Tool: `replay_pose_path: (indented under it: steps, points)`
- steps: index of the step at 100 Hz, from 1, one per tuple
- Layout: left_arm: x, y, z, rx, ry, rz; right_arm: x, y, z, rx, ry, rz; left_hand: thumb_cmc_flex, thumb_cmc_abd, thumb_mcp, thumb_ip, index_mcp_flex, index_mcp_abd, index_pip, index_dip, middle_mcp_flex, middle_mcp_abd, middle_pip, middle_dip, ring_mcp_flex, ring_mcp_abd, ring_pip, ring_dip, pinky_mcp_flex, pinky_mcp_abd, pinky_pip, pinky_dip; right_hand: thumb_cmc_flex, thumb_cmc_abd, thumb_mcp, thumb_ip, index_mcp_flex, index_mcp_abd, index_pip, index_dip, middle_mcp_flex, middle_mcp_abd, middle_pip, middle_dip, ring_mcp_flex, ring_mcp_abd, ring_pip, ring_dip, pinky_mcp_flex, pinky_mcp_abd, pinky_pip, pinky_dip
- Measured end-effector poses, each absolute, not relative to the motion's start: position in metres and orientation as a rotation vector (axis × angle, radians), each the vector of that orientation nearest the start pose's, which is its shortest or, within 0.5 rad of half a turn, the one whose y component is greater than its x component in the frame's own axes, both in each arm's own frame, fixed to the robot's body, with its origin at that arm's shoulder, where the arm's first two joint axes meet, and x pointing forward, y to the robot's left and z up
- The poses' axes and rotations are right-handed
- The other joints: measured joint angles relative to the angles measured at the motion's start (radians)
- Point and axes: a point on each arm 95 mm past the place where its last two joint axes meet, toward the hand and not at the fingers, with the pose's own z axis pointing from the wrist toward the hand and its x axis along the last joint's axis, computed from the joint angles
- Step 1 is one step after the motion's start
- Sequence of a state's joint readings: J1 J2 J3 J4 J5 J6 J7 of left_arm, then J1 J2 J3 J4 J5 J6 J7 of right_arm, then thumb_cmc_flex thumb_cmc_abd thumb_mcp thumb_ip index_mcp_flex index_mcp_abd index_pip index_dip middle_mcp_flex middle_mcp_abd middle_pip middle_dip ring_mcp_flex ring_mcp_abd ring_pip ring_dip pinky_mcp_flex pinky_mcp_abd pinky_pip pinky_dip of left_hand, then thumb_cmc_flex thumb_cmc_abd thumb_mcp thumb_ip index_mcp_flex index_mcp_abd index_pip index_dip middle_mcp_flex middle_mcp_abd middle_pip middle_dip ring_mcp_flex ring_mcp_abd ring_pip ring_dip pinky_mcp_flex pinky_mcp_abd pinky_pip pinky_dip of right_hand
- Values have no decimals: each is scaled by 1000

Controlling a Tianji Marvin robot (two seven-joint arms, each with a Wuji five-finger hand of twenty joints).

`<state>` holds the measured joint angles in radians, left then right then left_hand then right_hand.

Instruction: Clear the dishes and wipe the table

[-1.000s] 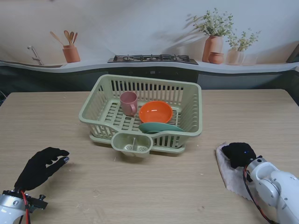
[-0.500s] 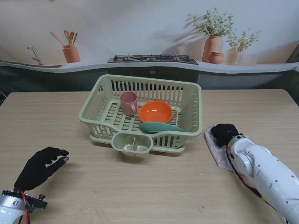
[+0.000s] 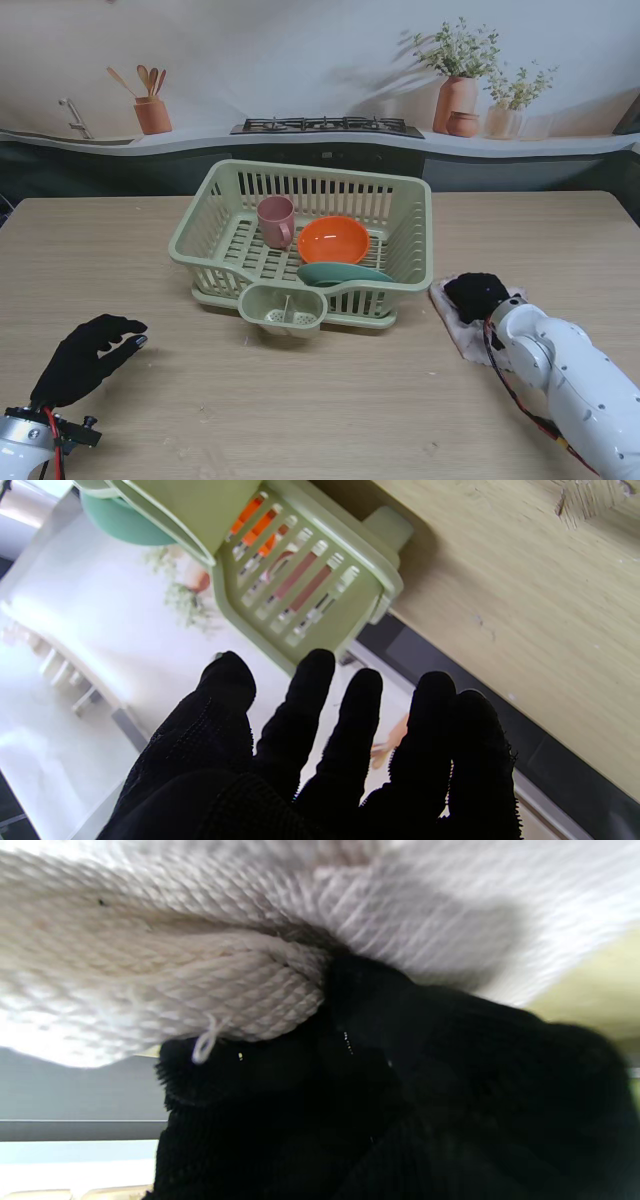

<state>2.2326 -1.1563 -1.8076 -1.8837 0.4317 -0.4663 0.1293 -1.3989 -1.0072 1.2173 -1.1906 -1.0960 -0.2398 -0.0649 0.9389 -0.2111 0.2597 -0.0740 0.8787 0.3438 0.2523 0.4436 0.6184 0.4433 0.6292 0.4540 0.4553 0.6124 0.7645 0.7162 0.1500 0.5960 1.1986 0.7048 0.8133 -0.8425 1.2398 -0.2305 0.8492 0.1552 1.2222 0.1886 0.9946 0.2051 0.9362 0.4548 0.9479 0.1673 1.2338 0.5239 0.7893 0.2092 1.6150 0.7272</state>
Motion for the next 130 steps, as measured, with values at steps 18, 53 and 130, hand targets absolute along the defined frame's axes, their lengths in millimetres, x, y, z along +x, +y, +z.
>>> replay_pose_path:
  steps: [18,53,130]
  points:
    - [242,134,-307,-1561,925,-1925,401,-117,-383,1106,1795,1260,0,0,0,0,0,0,0,0,0,0,0,0,0,0,0,0,0,0,0,0,0,0,0,0,0,0,1,0,0,0,0,0,0,0,0,0,0,0,0,0]
    - [242,134,-308,-1559,924,-1926,377,-144,-386,1093,1760,1203,0,0,0,0,0,0,0,0,0,0,0,0,0,0,0,0,0,0,0,0,-1,1,2,-1,-14,-4,58,4,-3,-2,0,1,0,-1,0,0,-1,0,0,0]
    - [239,137,-307,-1531,903,-1938,491,-98,-387,1144,1691,1068,0,0,-11,0,0,0,0,4,0,0,0,0,0,0,0,0,0,0,0,0,-1,-40,49,11,-9,32,76,53,1,11,4,24,0,7,2,0,-3,9,-1,0]
